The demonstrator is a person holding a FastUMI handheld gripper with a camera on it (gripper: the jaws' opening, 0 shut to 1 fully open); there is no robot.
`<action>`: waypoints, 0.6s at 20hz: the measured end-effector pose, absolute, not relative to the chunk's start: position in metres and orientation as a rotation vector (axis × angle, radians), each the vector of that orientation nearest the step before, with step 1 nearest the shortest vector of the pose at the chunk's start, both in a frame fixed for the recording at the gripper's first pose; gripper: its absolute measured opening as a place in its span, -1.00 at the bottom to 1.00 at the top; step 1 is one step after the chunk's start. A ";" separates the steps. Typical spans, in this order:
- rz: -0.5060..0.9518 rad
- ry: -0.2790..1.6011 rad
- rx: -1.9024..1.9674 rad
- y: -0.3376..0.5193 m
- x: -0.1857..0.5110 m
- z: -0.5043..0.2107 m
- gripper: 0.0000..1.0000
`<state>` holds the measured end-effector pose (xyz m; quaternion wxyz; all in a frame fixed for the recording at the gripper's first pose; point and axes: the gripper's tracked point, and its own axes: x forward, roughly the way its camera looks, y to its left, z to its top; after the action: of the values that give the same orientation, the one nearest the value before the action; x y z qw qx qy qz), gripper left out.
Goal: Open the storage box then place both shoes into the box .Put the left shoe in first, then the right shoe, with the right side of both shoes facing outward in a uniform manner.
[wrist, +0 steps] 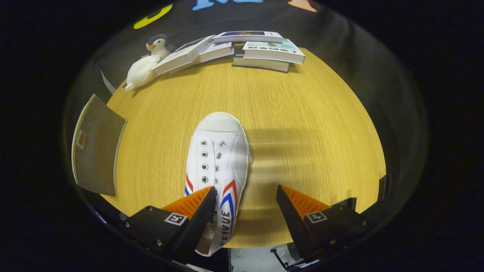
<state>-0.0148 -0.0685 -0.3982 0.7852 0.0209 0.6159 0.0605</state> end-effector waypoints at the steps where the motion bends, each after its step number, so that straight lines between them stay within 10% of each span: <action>1: 0.139 1.336 0.044 -0.066 -0.014 -0.399 0.96; 8: 0.187 1.377 0.106 -0.046 -0.015 -0.403 0.69; 10: 0.184 1.379 0.091 -0.045 -0.016 -0.403 0.06; 12: 0.178 1.377 0.070 -0.050 -0.016 -0.399 0.05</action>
<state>-0.0159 -0.0502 -0.3993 0.7680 0.0325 0.6343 0.0819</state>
